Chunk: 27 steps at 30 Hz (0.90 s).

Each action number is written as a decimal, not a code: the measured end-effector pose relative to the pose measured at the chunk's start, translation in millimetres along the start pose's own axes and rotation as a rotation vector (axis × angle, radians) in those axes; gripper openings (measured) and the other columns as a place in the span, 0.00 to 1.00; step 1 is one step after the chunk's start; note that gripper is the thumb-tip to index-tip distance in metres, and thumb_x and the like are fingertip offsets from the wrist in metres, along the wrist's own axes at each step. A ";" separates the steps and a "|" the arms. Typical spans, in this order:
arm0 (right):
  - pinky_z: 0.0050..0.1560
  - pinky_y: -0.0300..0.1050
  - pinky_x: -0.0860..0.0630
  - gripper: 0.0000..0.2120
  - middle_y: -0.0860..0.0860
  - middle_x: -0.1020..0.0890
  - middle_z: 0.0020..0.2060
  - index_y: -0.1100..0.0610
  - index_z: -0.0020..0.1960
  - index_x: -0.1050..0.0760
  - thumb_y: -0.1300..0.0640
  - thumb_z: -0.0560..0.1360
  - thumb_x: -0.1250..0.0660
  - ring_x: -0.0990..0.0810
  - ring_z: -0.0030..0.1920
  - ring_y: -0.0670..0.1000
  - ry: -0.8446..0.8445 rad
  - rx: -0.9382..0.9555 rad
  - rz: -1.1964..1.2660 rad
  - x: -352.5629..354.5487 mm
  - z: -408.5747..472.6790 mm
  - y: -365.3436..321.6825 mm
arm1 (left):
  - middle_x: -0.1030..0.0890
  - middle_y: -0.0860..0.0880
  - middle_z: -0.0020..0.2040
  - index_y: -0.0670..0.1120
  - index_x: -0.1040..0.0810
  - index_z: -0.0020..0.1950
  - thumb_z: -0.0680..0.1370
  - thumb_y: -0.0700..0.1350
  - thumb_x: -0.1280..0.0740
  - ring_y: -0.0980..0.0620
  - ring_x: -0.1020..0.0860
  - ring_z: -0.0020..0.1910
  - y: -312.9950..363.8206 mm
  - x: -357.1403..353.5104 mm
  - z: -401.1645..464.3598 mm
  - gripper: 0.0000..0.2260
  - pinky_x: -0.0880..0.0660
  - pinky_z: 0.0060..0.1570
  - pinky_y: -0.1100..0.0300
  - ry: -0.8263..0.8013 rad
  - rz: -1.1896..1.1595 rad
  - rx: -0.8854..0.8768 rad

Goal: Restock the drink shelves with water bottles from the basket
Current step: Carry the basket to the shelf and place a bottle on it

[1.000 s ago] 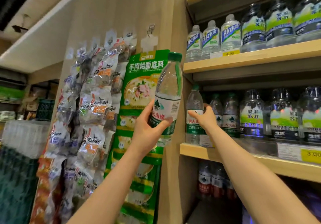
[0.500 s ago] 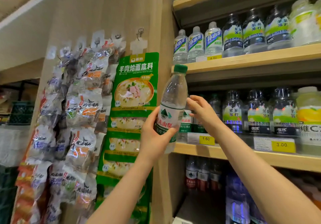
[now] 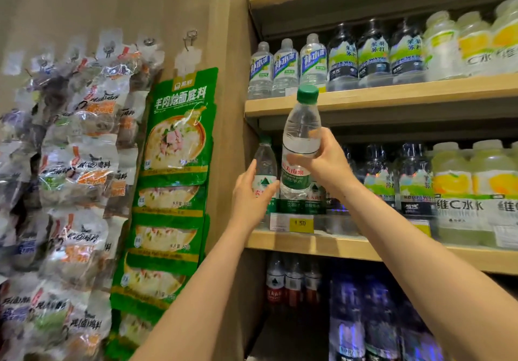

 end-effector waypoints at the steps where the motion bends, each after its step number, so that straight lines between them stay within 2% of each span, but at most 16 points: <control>1: 0.51 0.41 0.24 0.28 0.48 0.21 0.53 0.51 0.58 0.32 0.57 0.63 0.22 0.22 0.54 0.48 0.002 -0.010 -0.037 -0.3 6.1 8.9 | 0.31 0.46 0.68 0.50 0.42 0.75 0.75 0.48 0.32 0.50 0.31 0.67 -11.7 -4.4 3.4 0.31 0.33 0.65 0.56 0.007 0.046 0.019; 4: 0.43 0.33 0.28 0.28 0.47 0.23 0.52 0.53 0.62 0.34 0.58 0.67 0.25 0.23 0.51 0.46 -0.022 -0.089 -0.150 -4.4 16.9 40.0 | 0.29 0.45 0.65 0.48 0.40 0.74 0.74 0.44 0.31 0.48 0.30 0.65 -39.5 -16.7 14.2 0.31 0.31 0.65 0.54 0.051 0.153 0.041; 7: 0.49 0.41 0.25 0.24 0.52 0.22 0.54 0.56 0.61 0.33 0.56 0.69 0.27 0.22 0.54 0.50 -0.029 -0.250 -0.084 -10.5 20.2 74.3 | 0.30 0.45 0.66 0.48 0.40 0.75 0.72 0.41 0.28 0.48 0.31 0.66 -49.9 -28.6 23.2 0.34 0.34 0.65 0.55 0.070 0.205 0.041; 10: 0.52 0.47 0.23 0.23 0.54 0.21 0.55 0.58 0.60 0.31 0.53 0.69 0.27 0.21 0.53 0.52 -0.026 -0.411 -0.076 -19.0 21.4 99.1 | 0.29 0.47 0.66 0.53 0.43 0.75 0.70 0.40 0.27 0.48 0.31 0.65 -53.3 -35.5 23.2 0.38 0.32 0.63 0.53 0.097 0.199 0.097; 13: 0.54 0.51 0.23 0.23 0.55 0.21 0.56 0.58 0.59 0.32 0.49 0.70 0.28 0.21 0.53 0.52 -0.057 -0.462 -0.081 -29.1 22.4 107.3 | 0.27 0.47 0.64 0.56 0.44 0.74 0.70 0.39 0.27 0.47 0.28 0.63 -58.2 -36.1 19.8 0.39 0.27 0.61 0.49 0.106 0.152 0.103; 16: 0.55 0.49 0.25 0.26 0.54 0.25 0.59 0.60 0.61 0.36 0.47 0.71 0.30 0.24 0.57 0.54 -0.110 -0.493 -0.173 -35.6 15.1 105.6 | 0.26 0.48 0.64 0.57 0.47 0.75 0.71 0.44 0.28 0.46 0.27 0.62 -54.6 -34.2 14.4 0.39 0.26 0.58 0.47 0.113 0.274 0.124; 19: 0.54 0.48 0.25 0.33 0.55 0.25 0.61 0.60 0.65 0.38 0.50 0.68 0.27 0.24 0.59 0.55 -0.170 -0.458 -0.374 -37.7 6.2 108.4 | 0.26 0.45 0.58 0.58 0.52 0.75 0.75 0.48 0.32 0.45 0.25 0.55 -45.6 -36.3 11.2 0.37 0.28 0.50 0.50 0.092 0.554 0.149; 21: 0.54 0.50 0.23 0.34 0.57 0.25 0.60 0.59 0.65 0.40 0.53 0.67 0.25 0.23 0.57 0.56 -0.149 -0.409 -0.464 -37.4 4.7 107.1 | 0.25 0.45 0.56 0.58 0.51 0.75 0.76 0.47 0.34 0.43 0.24 0.53 -40.9 -36.5 12.5 0.34 0.28 0.47 0.50 0.087 0.640 0.152; 25: 0.50 0.50 0.22 0.38 0.58 0.22 0.57 0.53 0.70 0.49 0.56 0.70 0.28 0.20 0.53 0.57 -0.115 -0.296 -0.509 -40.5 -4.1 104.4 | 0.21 0.44 0.55 0.52 0.39 0.65 0.75 0.44 0.33 0.41 0.22 0.51 -45.6 -35.5 18.3 0.22 0.27 0.44 0.49 0.088 0.579 0.122; 27: 0.47 0.53 0.21 0.33 0.57 0.21 0.53 0.50 0.67 0.48 0.54 0.72 0.29 0.19 0.49 0.57 -0.126 -0.222 -0.605 -41.8 -7.4 103.0 | 0.21 0.44 0.55 0.50 0.36 0.62 0.75 0.43 0.33 0.39 0.22 0.52 -48.4 -32.6 23.4 0.19 0.27 0.47 0.48 0.048 0.559 0.114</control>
Point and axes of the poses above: each hand's wrist, its own z-axis towards the middle knuckle, its own x-axis out of the back of the hand, y = z × x, the point moved 2 cm from there along z, towards the middle knuckle
